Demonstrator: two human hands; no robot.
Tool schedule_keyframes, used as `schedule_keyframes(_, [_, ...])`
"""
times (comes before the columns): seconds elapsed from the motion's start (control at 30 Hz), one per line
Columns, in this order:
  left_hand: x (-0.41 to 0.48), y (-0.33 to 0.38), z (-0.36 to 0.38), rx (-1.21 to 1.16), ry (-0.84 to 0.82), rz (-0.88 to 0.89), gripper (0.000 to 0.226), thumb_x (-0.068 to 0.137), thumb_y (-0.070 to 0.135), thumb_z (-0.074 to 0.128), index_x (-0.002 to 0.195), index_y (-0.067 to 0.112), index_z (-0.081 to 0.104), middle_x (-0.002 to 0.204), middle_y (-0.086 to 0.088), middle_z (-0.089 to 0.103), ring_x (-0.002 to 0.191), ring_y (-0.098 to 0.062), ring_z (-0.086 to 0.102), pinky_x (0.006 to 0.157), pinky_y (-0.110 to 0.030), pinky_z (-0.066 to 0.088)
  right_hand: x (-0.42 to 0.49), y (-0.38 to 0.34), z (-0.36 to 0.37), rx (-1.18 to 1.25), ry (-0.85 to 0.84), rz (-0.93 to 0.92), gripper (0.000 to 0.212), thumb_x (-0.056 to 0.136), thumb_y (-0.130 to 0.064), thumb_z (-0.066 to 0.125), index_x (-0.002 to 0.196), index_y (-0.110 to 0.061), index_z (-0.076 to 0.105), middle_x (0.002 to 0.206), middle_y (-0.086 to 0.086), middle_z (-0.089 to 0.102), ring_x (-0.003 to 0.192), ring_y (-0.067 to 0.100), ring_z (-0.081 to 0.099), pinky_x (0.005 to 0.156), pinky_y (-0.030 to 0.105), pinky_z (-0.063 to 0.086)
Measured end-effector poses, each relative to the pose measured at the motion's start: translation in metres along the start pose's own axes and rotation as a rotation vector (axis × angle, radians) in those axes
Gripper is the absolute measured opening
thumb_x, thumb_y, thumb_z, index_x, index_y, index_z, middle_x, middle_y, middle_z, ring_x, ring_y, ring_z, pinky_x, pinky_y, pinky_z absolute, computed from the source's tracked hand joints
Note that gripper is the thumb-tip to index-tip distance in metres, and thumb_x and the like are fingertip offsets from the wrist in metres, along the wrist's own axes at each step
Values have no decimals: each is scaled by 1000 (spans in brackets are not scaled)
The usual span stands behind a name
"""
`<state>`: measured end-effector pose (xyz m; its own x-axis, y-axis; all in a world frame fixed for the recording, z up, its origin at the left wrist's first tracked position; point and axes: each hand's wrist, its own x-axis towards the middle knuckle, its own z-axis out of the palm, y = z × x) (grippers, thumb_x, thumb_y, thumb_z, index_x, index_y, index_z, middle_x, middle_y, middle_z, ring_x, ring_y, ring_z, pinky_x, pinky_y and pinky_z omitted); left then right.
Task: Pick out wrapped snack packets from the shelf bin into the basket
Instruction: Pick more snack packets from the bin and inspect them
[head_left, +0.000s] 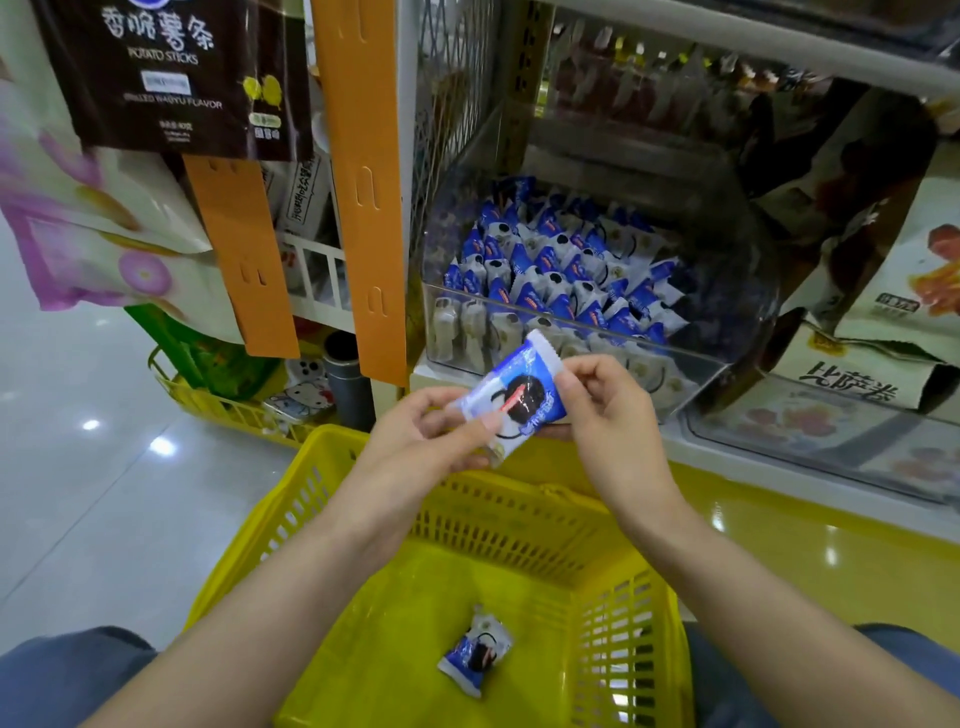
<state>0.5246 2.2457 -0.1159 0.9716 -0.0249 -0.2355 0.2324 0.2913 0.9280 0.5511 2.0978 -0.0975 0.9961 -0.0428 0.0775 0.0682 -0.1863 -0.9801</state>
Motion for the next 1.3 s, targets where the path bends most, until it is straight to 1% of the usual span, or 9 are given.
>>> schedule_keyframes(0.27, [4,2,-16,263,194,173,6,79,25,69,82,21,65,70,10,69,66,4,60,57,-11,47,-6,1,3,-167,-472,305,21,93,5,43,114,3,48,108,27,62,80,19,61,65,17,52])
schedule_keyframes(0.47, [-1,6,-17,156,50,16,36,82,42,56,94,9,63,84,4,72,80,-9,65,74,-29,53,-5,3,4,-12,-348,366,12,93,0,49,91,-12,51,77,3,63,61,7,62,54,14,51])
schedule_keyframes(0.63, [-5,9,-18,169,70,-5,29,90,30,53,96,4,63,101,-13,68,89,-19,64,72,-28,52,-5,12,10,70,-292,386,8,92,1,50,95,-7,50,72,4,61,52,-1,62,53,13,52])
schedule_keyframes(0.77, [-5,8,-21,308,108,128,18,90,18,55,73,15,53,74,1,58,74,-10,56,68,-23,50,-6,15,11,-186,-426,410,25,89,-3,57,109,-10,45,105,12,62,83,13,64,74,26,55])
schedule_keyframes(0.9, [-4,2,-24,659,117,308,21,87,13,60,70,19,48,82,-3,53,81,-17,52,72,-33,42,-14,19,12,-604,-394,28,72,84,-28,65,142,-19,23,145,-1,34,132,11,35,108,29,34])
schedule_keyframes(1.0, [-6,-4,-21,776,34,308,25,84,16,65,66,22,48,89,-6,55,89,-20,55,73,-34,47,-16,15,14,-481,-396,-160,55,85,-38,60,135,-28,39,128,-14,43,121,-1,41,102,20,36])
schedule_keyframes(1.1, [-6,-9,-19,778,-10,267,28,81,11,68,64,21,48,87,-8,58,88,-21,57,69,-30,44,-13,15,15,-513,-454,-225,15,87,-33,61,101,-29,65,86,-24,58,85,-6,55,79,14,42])
schedule_keyframes(1.2, [-5,-8,-19,692,7,247,24,81,11,67,65,19,51,81,-8,62,86,-25,59,70,-38,45,-11,13,14,-456,-456,-192,8,85,-32,63,78,-37,63,65,-23,60,71,-6,58,64,9,41])
schedule_keyframes(1.3, [-4,-5,-19,611,73,291,23,83,13,65,65,19,52,76,-13,62,79,-32,58,71,-51,46,-7,13,12,-338,-444,-111,7,84,-29,65,78,-32,65,76,-8,69,78,8,64,73,31,53])
